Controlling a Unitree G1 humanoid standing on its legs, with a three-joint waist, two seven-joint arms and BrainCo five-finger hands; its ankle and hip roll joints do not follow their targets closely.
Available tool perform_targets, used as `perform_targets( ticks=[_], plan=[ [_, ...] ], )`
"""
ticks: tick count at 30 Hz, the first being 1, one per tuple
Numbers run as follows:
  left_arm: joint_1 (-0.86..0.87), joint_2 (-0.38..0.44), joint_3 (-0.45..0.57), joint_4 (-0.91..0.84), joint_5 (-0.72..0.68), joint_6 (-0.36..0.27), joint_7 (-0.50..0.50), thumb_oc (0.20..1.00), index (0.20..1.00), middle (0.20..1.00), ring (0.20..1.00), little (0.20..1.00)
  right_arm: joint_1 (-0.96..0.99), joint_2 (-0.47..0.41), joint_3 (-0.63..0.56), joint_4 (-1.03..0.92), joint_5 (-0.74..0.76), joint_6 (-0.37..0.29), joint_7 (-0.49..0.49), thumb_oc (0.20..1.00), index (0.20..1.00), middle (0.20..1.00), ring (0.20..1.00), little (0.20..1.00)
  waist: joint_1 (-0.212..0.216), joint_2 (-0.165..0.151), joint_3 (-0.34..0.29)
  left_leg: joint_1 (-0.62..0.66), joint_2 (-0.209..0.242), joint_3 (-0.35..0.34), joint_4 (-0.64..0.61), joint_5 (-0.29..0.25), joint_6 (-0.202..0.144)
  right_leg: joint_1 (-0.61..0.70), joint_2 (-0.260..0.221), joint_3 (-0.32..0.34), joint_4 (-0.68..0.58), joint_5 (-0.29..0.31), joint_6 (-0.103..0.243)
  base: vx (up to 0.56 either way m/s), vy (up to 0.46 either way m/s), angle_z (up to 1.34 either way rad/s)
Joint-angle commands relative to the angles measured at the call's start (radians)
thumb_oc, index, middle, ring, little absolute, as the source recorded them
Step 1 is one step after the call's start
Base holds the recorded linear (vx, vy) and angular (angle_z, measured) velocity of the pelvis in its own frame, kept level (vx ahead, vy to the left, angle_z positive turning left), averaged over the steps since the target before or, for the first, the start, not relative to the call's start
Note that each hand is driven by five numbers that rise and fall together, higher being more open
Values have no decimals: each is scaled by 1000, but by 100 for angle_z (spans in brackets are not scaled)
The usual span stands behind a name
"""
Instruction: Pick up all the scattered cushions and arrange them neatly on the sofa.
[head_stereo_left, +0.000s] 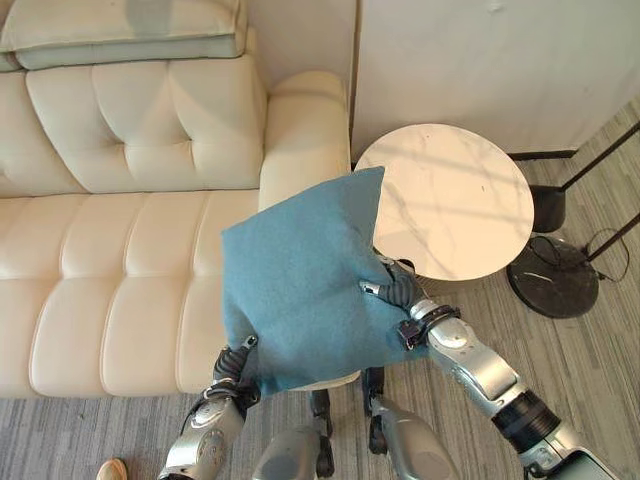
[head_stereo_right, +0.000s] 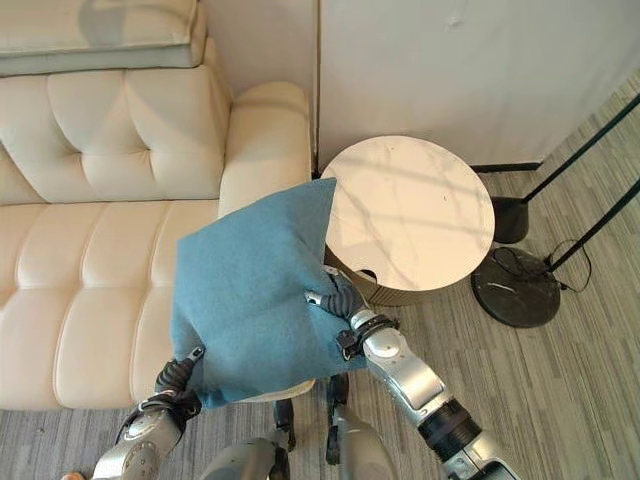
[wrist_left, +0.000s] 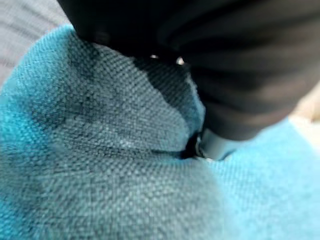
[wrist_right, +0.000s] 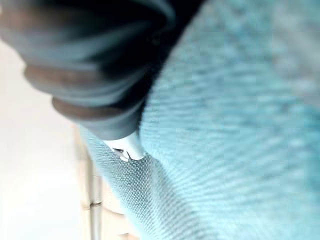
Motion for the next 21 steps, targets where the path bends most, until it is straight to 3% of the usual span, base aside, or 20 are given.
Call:
perform_targets(
  ticks=[1,2,3,5,8,9,10,11,15,18,19,21],
  plan=[
    [-13,-32,-36,-157,19,-55,-32,200,200,200,200,200,53,114,86,-180,15,-86,57,200,200,200,200,200,34,-33,-119,-90,-31,-49,-1,-14,-57,238,2,62,-21,-169,26,-50,-138,22],
    [-13,-32,-36,-157,19,-55,-32,200,200,200,200,200,53,114,86,-180,15,-86,57,200,200,200,200,200,34,-32,-120,-92,-30,-50,-1,-13,-57,237,4,62,-23,-167,26,-242,-261,40],
    [14,-31,-3,-190,30,-57,-20,200,200,200,200,200,59,112,82,-183,7,-85,45,200,200,200,200,200,60,-39,-125,-135,-32,-80,-1,39,-80,269,33,81,-111,-185,-6,-277,-246,56],
    [33,-39,-1,-214,36,-47,-18,200,200,200,200,200,68,110,81,-195,32,-90,33,200,200,200,200,200,72,-39,-120,-165,-36,-117,-1,87,-108,289,68,73,-169,-193,-39,-374,-305,55],
    [48,-39,2,-231,54,-40,-20,200,200,200,200,200,81,102,80,-203,55,-91,26,200,200,200,200,200,72,-22,-93,-178,-40,-166,-1,125,-133,290,94,40,-176,-191,-52,-325,-180,96],
    [51,-38,-5,-235,76,-33,-12,200,200,200,200,200,86,89,80,-202,57,-91,22,200,200,200,200,200,80,-5,-54,-179,-42,-214,-1,149,-150,273,101,3,-154,-192,-62,-457,-122,102],
    [53,-37,-9,-239,85,-27,-13,200,200,200,200,200,83,81,78,-207,61,-91,14,200,200,200,200,200,74,-9,-37,-168,-42,-193,59,111,-129,260,81,-42,-144,-183,-58,-459,-122,92],
    [53,-37,-9,-239,85,-26,-13,200,200,200,200,200,83,80,78,-207,61,-91,14,200,200,200,200,200,73,-8,-38,-171,-42,-195,59,112,-129,258,82,-43,-144,-182,-58,-297,-53,90],
    [57,-32,-2,-261,101,-33,-18,200,200,200,200,200,62,65,85,-230,58,-93,9,200,200,200,200,200,70,-25,-47,-165,-15,-126,166,20,-103,233,37,-135,-178,-152,-52,-177,-10,76],
    [53,-32,-3,-266,101,-39,-12,200,200,200,200,200,54,61,89,-234,64,-100,6,200,200,200,200,200,63,-27,-51,-152,5,-91,196,-10,-98,219,23,-172,-190,-147,-56,-169,15,30],
    [41,-31,-10,-266,96,-40,-12,200,200,200,200,200,52,58,86,-233,71,-104,-5,200,200,200,200,200,51,-25,-49,-124,40,-40,191,-21,-103,212,11,-210,-204,-141,-59,-153,51,46],
    [32,-32,-18,-261,91,-38,-11,200,200,200,200,200,54,55,81,-233,72,-102,-14,200,200,200,200,200,43,-19,-50,-91,67,-12,171,-30,-120,221,2,-236,-214,-142,-54,-88,68,100]
  ],
)
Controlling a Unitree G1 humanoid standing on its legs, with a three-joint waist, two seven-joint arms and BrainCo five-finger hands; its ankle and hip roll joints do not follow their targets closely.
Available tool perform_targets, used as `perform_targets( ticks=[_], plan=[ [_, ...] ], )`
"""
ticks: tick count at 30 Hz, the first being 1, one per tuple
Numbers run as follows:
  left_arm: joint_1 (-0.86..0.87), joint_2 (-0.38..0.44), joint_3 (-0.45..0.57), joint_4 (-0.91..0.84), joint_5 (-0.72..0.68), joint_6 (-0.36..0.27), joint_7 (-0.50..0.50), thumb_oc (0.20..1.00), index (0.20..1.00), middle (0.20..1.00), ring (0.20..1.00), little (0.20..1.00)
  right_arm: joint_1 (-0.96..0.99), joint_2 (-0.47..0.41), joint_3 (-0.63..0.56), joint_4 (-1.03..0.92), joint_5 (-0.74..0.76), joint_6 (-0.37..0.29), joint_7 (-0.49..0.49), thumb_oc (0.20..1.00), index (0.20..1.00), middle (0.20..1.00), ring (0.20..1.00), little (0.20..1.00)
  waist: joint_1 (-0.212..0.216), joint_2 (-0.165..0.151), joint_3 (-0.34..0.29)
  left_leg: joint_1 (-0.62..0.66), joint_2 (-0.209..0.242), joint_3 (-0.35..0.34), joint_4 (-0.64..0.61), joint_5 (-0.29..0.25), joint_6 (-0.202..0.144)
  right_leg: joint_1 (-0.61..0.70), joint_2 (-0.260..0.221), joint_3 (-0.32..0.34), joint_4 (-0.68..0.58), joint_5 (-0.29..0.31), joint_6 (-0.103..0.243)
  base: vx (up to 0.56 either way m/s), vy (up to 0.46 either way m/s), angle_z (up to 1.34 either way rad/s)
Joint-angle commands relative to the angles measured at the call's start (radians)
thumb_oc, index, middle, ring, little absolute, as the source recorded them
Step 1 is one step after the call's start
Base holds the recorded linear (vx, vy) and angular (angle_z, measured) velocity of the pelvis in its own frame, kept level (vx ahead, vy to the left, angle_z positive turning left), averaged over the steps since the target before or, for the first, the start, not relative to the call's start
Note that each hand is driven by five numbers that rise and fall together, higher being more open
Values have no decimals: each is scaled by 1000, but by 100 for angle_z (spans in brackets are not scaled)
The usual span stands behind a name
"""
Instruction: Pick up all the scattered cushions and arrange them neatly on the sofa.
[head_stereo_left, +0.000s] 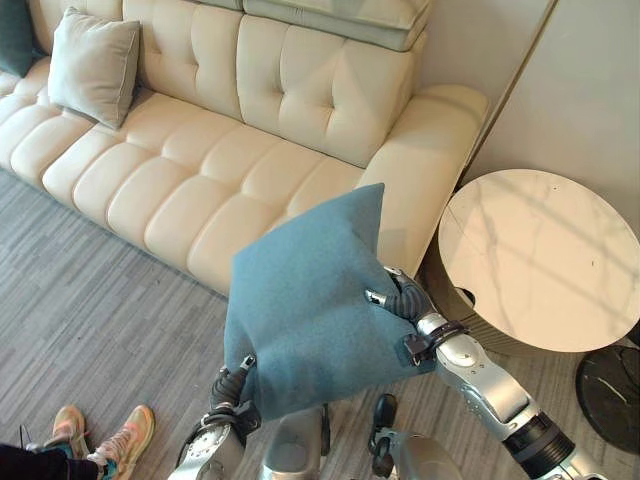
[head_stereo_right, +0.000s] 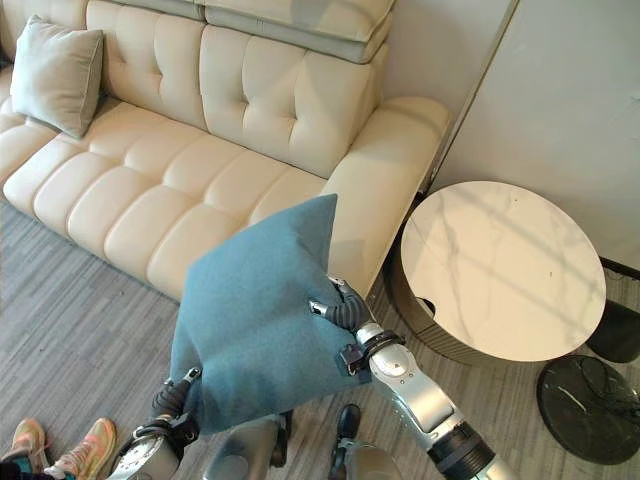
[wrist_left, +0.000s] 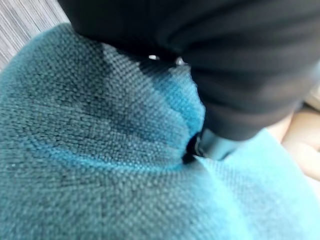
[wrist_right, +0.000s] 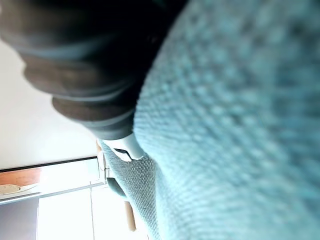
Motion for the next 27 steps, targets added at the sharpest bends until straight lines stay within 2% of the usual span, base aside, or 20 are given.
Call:
perform_targets(
  ticks=[1,2,5,7,9,11,17,19,20,21,22,23,24,25,27],
  plan=[
    [-68,5,-36,-176,36,-71,-38,200,200,200,200,200,-56,90,77,-146,67,-100,28,200,200,200,200,200,-22,-69,-50,31,40,118,21,-74,-48,63,-4,1,-142,-108,40,-117,136,118],
    [-86,10,-47,-171,34,-69,-40,200,200,200,200,200,-56,80,62,-145,61,-98,19,200,200,200,200,200,-34,-64,-50,51,75,158,-21,-55,-62,59,-17,-39,-143,-100,43,-125,165,114],
    [-110,8,-56,-165,29,-67,-36,200,200,200,200,200,-49,64,36,-147,48,-95,2,200,200,200,200,200,-46,-58,-53,66,119,227,-89,-19,-81,51,-36,-110,-144,-92,53,-66,187,139],
    [-111,3,-58,-160,32,-69,-35,200,200,200,200,200,-33,67,28,-146,43,-87,-1,200,200,200,200,200,-50,-53,-64,89,119,237,-133,-17,-83,56,-43,-136,-151,-77,68,45,248,89],
    [-104,7,-51,-165,43,-68,-30,200,200,200,200,200,-14,69,19,-149,39,-81,-3,200,200,200,200,200,-47,-61,-73,99,102,231,-133,-35,-76,67,-54,-139,-156,-60,82,114,331,36],
    [-90,19,-29,-189,73,-76,-26,200,200,200,200,200,-8,81,21,-150,30,-86,5,200,200,200,200,200,-33,-79,-83,108,72,231,-133,-66,-55,77,-78,-136,-161,-40,106,113,362,22],
    [-103,38,24,-271,103,-114,5,200,200,200,200,200,-40,104,2,-181,22,-106,-7,200,200,200,200,200,-5,-103,-95,101,23,217,-133,-104,-16,62,-125,-122,-136,-13,149,47,268,26],
    [-100,44,46,-308,108,-123,14,200,200,200,200,200,-46,113,0,-189,20,-110,-3,200,200,200,200,200,3,-109,-102,107,2,211,-133,-122,1,55,-147,-114,-103,-12,161,98,403,15],
    [-97,54,82,-357,125,-137,35,200,200,200,200,200,-56,127,1,-211,17,-116,5,200,200,200,200,200,12,-107,-106,130,-24,199,-133,-150,31,24,-189,-90,19,-12,176,98,399,13],
    [-97,54,83,-358,125,-136,35,200,200,200,200,200,-56,128,2,-211,17,-116,5,200,200,200,200,200,12,-108,-106,129,-26,199,-133,-150,32,21,-193,-88,27,-15,177,97,394,12],
    [-99,54,84,-373,101,-153,49,200,200,200,200,200,-67,136,5,-221,14,-124,9,200,200,200,200,200,-3,-109,-96,137,-35,165,-133,-163,43,-38,-152,28,104,-25,163,-46,112,13],
    [-105,59,85,-372,108,-156,50,200,200,200,200,200,-72,135,2,-220,22,-132,7,200,200,200,200,200,-12,-107,-92,124,-36,161,-133,-153,46,-90,-104,94,101,-25,146,-46,106,5],
    [-105,59,85,-371,108,-156,50,200,200,200,200,200,-72,135,1,-219,22,-132,7,200,200,200,200,200,-9,-107,-94,122,-36,164,-133,-153,46,-94,-103,97,102,-25,145,-55,83,19],
    [-112,62,96,-377,119,-159,52,200,200,200,200,200,-80,131,-10,-223,37,-138,-4,200,200,200,200,200,-12,-102,-89,119,-45,158,-133,-147,43,-134,-63,131,49,-4,140,20,70,22],
    [-119,53,98,-368,127,-154,52,200,200,200,200,200,-76,120,-23,-222,46,-142,-3,200,200,200,200,200,-15,-104,-78,127,-52,149,-133,-142,41,-180,-32,137,10,24,141,45,40,27]
  ],
)
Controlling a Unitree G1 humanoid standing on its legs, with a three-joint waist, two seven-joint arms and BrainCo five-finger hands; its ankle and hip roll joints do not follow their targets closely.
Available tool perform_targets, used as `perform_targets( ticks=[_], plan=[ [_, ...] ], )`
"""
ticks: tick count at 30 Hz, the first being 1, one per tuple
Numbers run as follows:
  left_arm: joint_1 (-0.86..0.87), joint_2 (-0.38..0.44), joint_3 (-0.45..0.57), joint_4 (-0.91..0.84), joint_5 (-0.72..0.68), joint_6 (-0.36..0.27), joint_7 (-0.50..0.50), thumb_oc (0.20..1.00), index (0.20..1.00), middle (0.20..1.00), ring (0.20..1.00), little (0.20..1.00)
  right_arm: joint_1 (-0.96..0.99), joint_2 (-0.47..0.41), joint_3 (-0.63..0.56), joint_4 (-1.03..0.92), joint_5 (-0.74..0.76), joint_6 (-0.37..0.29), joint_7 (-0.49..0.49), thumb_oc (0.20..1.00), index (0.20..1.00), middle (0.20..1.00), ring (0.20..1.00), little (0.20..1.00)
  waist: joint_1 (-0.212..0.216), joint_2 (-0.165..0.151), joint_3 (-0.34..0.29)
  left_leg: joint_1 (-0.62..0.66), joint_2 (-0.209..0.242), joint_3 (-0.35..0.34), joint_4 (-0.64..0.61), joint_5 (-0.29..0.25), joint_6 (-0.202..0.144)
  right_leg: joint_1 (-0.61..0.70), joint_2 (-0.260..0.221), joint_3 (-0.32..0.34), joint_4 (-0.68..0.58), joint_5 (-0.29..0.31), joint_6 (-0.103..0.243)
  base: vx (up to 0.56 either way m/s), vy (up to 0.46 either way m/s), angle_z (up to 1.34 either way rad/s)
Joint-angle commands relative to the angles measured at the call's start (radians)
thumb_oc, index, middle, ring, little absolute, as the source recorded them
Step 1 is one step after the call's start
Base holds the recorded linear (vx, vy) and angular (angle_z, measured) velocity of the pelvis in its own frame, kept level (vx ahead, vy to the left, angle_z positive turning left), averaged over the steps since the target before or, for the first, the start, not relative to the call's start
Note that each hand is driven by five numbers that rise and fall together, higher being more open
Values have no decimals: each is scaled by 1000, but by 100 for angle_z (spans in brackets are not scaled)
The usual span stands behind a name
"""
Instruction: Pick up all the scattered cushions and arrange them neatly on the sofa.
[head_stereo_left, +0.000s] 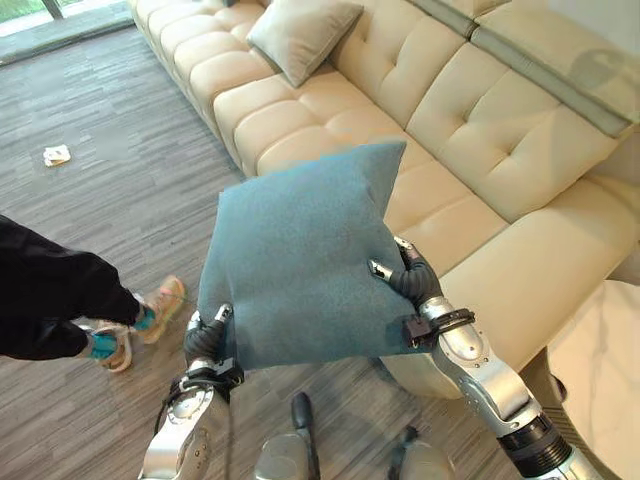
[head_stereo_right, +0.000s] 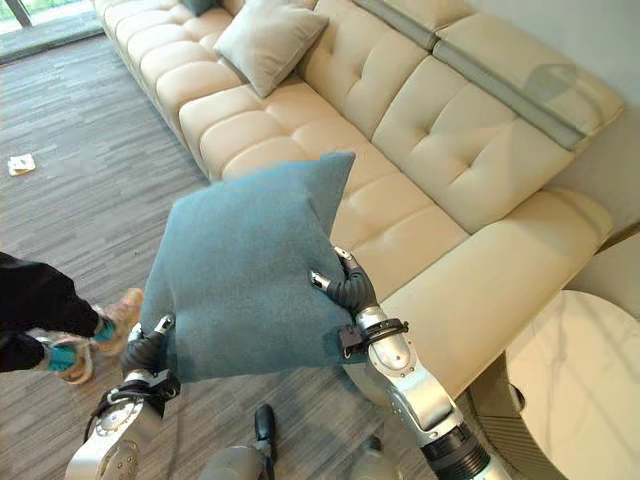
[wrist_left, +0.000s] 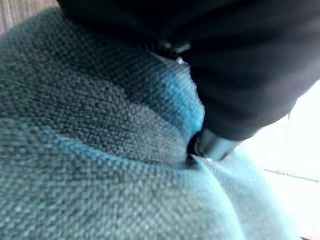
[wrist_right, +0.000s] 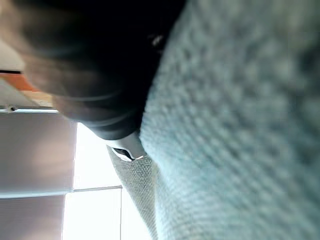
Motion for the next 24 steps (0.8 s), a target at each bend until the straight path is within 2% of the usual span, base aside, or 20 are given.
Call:
perform_targets(
  ticks=[1,3,4,5,7,11,12,13,14,17,18,20,22,23,24],
  plan=[
    [-67,-36,-13,-164,42,-106,-18,200,200,200,200,200,-64,33,40,-85,38,-99,38,200,200,200,200,200,-7,24,-21,47,-48,-27,-19,-108,-60,-68,116,-33,-135,69,-51,76,-15,22],
    [-84,-38,-11,-159,55,-105,-19,200,200,200,200,200,-63,32,30,-86,42,-100,36,200,200,200,200,200,-10,15,-18,55,-62,-36,-19,-113,-60,-86,124,-41,-183,103,-38,124,-33,41],
    [-91,-42,-9,-157,64,-104,-15,200,200,200,200,200,-61,35,30,-87,40,-100,38,200,200,200,200,200,-10,9,-16,68,-66,-38,-19,-124,-61,-77,126,-81,-222,119,-29,115,-28,50],
    [-91,-42,-9,-157,64,-104,-15,200,200,200,200,200,-61,35,30,-87,40,-100,38,200,200,200,200,200,-10,10,-15,69,-66,-38,-19,-124,-61,-76,126,-81,-223,119,-29,183,-50,48],
    [-87,-50,-12,-162,81,-104,-17,200,200,200,200,200,-26,35,21,-89,40,-100,39,200,200,200,200,200,-14,0,-33,106,-74,-46,-19,-164,-67,-30,132,-121,-279,116,-18,331,-96,16],
    [-93,-68,-23,-153,79,-109,-20,200,200,200,200,200,-6,19,4,-97,45,-107,44,200,200,200,200,200,-25,-1,-68,132,-79,-36,15,-206,-66,8,138,-114,-294,125,-44,289,-95,5],
    [-89,-73,-29,-147,72,-109,-25,200,200,200,200,200,1,16,-2,-98,54,-114,41,200,200,200,200,200,-35,3,-76,133,-71,-36,70,-236,-72,28,142,-113,-292,119,-53,464,-129,-3],
    [-68,-81,-30,-149,72,-107,-36,200,200,200,200,200,29,6,-16,-105,53,-117,44,200,200,200,200,200,-47,22,-96,155,-49,-34,140,-277,-84,82,151,-121,-289,81,-62,562,-152,3],
    [-54,-88,-32,-152,68,-107,-38,200,200,200,200,200,36,0,-17,-107,54,-117,46,200,200,200,200,200,-49,30,-96,155,-45,-33,184,-277,-90,107,156,-121,-291,71,-69,502,-139,13],
    [-29,-98,-23,-162,67,-111,-36,200,200,200,200,200,47,-17,-18,-121,70,-116,63,200,200,200,200,200,-35,40,-91,117,-50,-50,316,-210,-121,156,167,-111,-311,43,-102,200,-84,-9],
    [-25,-102,-21,-166,61,-111,-36,200,200,200,200,200,50,-19,-18,-119,75,-117,64,200,200,200,200,200,-37,41,-91,103,-43,-51,310,-201,-124,162,166,-111,-311,31,-104,161,-79,-33],
    [-12,-111,-19,-175,52,-108,-36,200,200,200,200,200,54,-25,-25,-113,69,-112,61,200,200,200,200,200,-41,33,-94,65,-36,-58,255,-219,-110,169,153,-98,-308,15,-103,144,-53,-20],
    [-12,-111,-28,-177,56,-105,-35,200,200,200,200,200,51,-26,-27,-108,64,-108,56,200,200,200,200,200,-42,24,-88,15,-39,-102,227,-216,-105,168,145,-72,-293,5,-110,106,-38,-16],
    [-13,-111,-28,-177,56,-105,-35,200,200,200,200,200,51,-26,-27,-108,64,-108,57,200,200,200,200,200,-43,23,-90,12,-41,-103,227,-214,-104,165,144,-73,-293,6,-110,91,-35,-12],
    [-15,-110,-30,-174,57,-105,-32,200,200,200,200,200,51,-27,-30,-107,63,-108,52,200,200,200,200,200,-45,18,-87,-5,-44,-131,209,-195,-106,168,144,-59,-285,0,-116,108,-25,-3]
  ],
)
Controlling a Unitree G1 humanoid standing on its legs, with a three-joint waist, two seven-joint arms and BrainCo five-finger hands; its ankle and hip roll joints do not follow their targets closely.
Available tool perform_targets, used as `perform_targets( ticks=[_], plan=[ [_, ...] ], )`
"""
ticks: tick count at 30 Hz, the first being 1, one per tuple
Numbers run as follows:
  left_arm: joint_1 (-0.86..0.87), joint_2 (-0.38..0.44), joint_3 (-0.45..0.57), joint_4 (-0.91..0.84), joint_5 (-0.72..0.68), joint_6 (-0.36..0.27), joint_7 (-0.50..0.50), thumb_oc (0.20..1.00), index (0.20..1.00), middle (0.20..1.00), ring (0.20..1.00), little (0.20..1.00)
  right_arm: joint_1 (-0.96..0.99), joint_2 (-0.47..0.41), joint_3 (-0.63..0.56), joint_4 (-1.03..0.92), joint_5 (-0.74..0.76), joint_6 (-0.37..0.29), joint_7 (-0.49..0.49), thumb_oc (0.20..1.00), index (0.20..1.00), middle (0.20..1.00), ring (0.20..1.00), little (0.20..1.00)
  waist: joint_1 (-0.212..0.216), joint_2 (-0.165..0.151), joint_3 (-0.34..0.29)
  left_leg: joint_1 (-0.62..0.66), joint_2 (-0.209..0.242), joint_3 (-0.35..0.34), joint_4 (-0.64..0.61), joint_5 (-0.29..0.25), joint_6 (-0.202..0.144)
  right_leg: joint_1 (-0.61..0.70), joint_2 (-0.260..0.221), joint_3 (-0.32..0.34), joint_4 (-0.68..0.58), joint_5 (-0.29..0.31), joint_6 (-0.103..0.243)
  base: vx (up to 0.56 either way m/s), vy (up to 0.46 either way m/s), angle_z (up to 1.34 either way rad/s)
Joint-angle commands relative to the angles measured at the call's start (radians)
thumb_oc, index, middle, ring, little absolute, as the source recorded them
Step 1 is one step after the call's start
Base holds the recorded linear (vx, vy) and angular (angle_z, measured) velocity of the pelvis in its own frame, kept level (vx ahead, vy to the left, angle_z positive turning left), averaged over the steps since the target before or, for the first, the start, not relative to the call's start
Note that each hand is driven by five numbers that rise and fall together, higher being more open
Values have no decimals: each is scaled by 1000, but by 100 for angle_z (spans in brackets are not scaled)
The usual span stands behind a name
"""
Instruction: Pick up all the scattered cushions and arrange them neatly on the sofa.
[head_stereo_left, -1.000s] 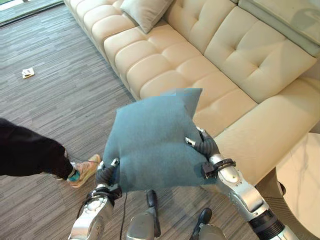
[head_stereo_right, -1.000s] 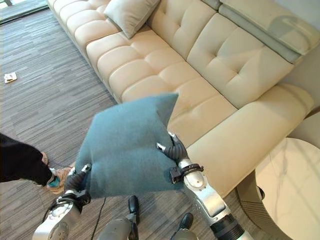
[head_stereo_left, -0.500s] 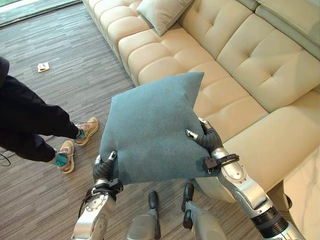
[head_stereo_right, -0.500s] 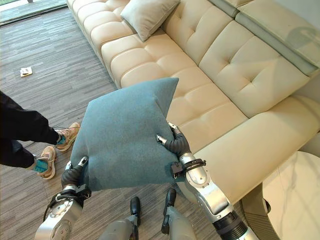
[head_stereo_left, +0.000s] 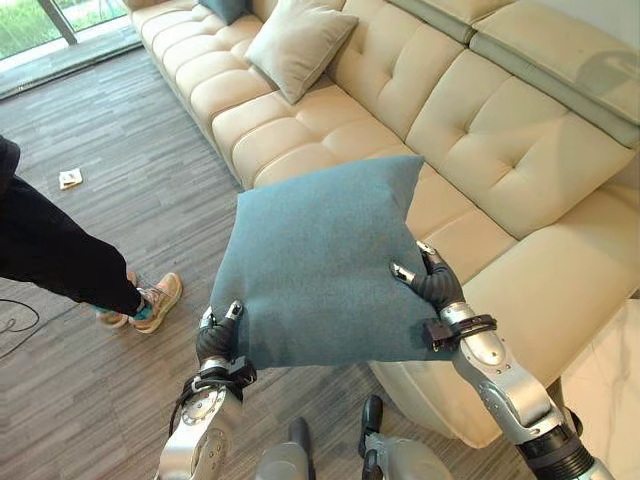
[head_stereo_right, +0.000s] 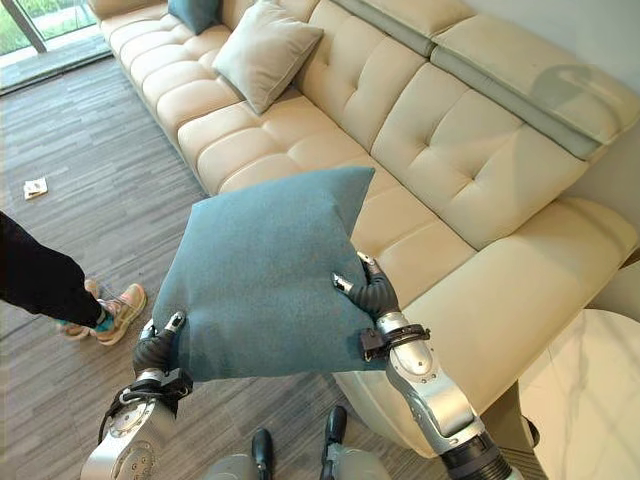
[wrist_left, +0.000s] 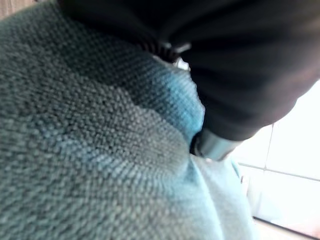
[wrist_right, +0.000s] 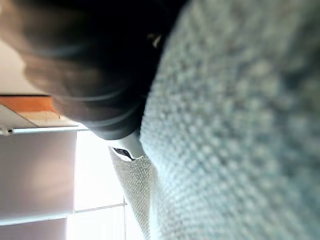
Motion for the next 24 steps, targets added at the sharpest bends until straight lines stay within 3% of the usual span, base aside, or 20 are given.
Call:
perform_targets(
  ticks=[1,2,3,7,12,16,20,22,24],
  plan=[
    [-28,11,-14,-135,33,-102,-32,200,200,200,200,200,-21,46,46,-108,18,-101,42,200,200,200,200,200,-7,-29,-79,-90,-68,-70,53,-105,25,9,6,12,35,-186,44,213,-26,0],
    [-30,8,-22,-134,34,-101,-28,200,200,200,200,200,-18,40,37,-102,15,-103,36,200,200,200,200,200,-11,-27,-72,-120,-64,-118,2,-43,18,14,10,36,51,-199,33,157,-7,6],
    [-30,8,-22,-134,34,-101,-28,200,200,200,200,200,-18,40,36,-103,15,-103,36,200,200,200,200,200,-11,-27,-72,-118,-65,-118,-3,-40,18,14,10,36,53,-200,33,160,5,-1],
    [-52,4,-40,-131,41,-104,-20,200,200,200,200,200,-14,33,26,-89,6,-101,27,200,200,200,200,200,-14,-16,-55,-173,-63,-212,-151,76,-17,50,28,87,80,-234,19,201,51,-18],
    [-58,7,-40,-121,52,-107,-23,200,200,200,200,200,-17,42,23,-72,-1,-105,23,200,200,200,200,200,-9,-5,-62,-230,-61,-271,-154,101,-41,113,35,168,66,-256,27,314,151,-63],
    [-65,6,-52,-102,45,-101,-36,200,200,200,200,200,33,41,-21,-88,-25,-98,34,200,200,200,200,200,-23,6,-89,-209,-57,-202,-154,114,-26,165,0,185,45,-269,50,400,281,-66],
    [-77,23,-77,-78,56,-88,-58,200,200,200,200,200,57,59,-21,-91,-33,-91,41,200,200,200,200,200,-28,-1,-121,-167,-75,-156,-154,82,12,143,-38,208,122,-277,88,387,297,-22],
    [-84,51,-76,-71,70,-84,-54,200,200,200,200,200,42,82,-2,-75,-40,-91,42,200,200,200,200,200,-27,-6,-113,-119,-82,-110,-154,42,54,49,-63,221,326,-248,112,311,336,-37],
    [-85,60,-66,-70,69,-82,-47,200,200,200,200,200,29,103,13,-60,-46,-88,40,200,200,200,200,200,-20,-12,-96,-89,-83,-65,-154,14,81,-35,-96,189,490,-208,125,169,250,-56]
  ],
)
